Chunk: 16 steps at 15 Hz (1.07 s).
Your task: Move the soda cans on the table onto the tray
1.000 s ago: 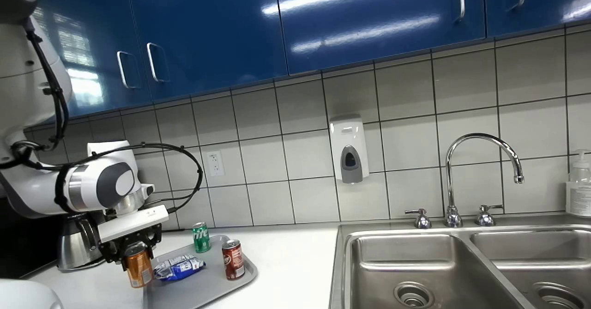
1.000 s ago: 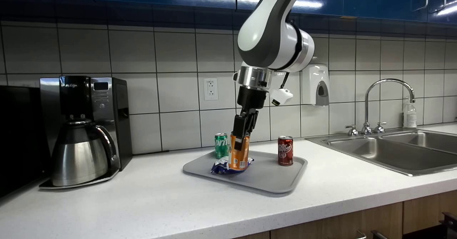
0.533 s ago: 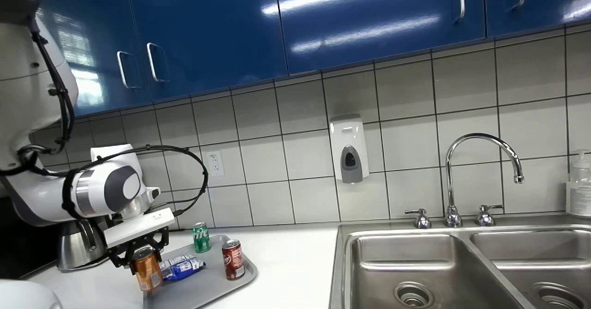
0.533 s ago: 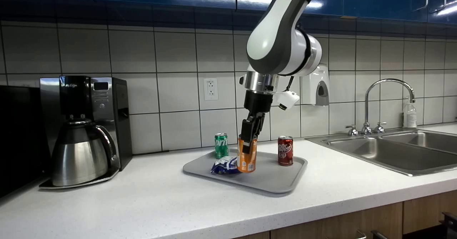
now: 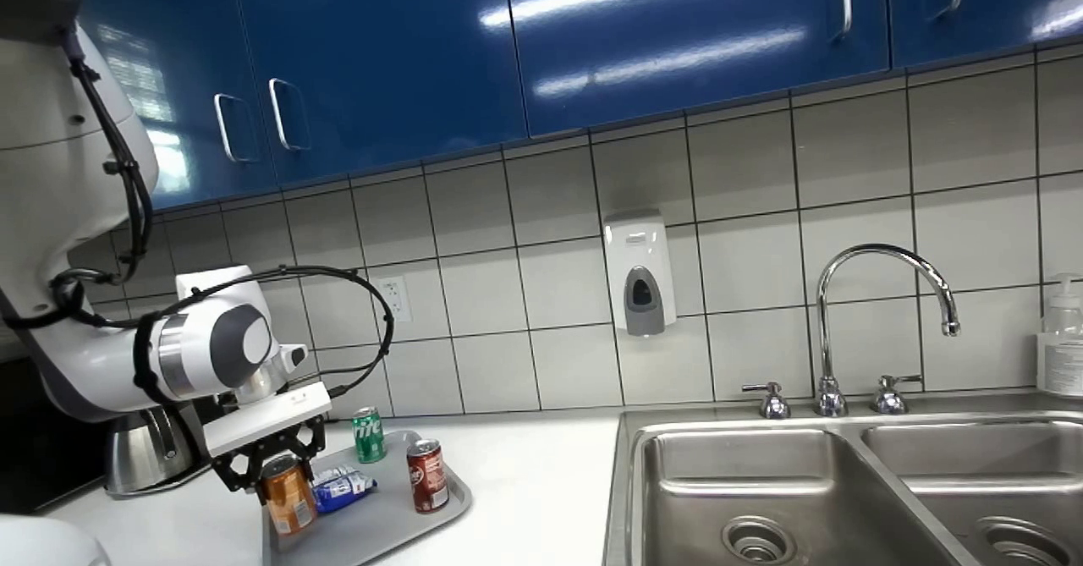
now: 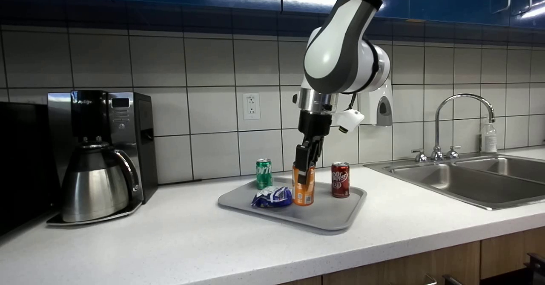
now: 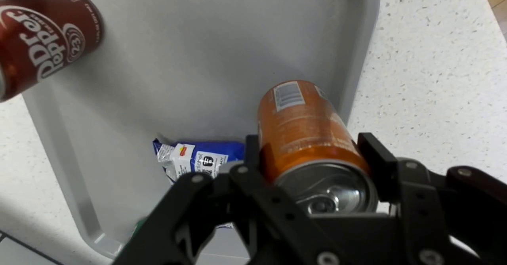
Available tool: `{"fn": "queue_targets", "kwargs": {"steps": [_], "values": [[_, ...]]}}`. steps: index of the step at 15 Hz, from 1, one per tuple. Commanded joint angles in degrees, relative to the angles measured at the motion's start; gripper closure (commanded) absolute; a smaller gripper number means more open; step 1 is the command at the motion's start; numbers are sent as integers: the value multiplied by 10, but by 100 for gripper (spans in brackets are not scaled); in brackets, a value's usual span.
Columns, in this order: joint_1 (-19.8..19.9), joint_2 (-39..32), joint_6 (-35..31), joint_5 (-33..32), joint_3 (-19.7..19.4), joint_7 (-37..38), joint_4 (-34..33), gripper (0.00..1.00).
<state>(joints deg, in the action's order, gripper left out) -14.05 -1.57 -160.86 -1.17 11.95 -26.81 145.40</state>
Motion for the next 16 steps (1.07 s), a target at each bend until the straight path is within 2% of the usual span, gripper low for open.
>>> {"fn": "queue_targets", "kwargs": {"steps": [1, 12, 13, 16], "values": [[10, 11, -2, -27, 0, 29, 6, 62], [12, 11, 7, -30, -2, 34, 8, 62], [11, 11, 7, -29, -2, 35, 7, 12], [12, 16, 9, -26, -2, 36, 10, 1]]}}
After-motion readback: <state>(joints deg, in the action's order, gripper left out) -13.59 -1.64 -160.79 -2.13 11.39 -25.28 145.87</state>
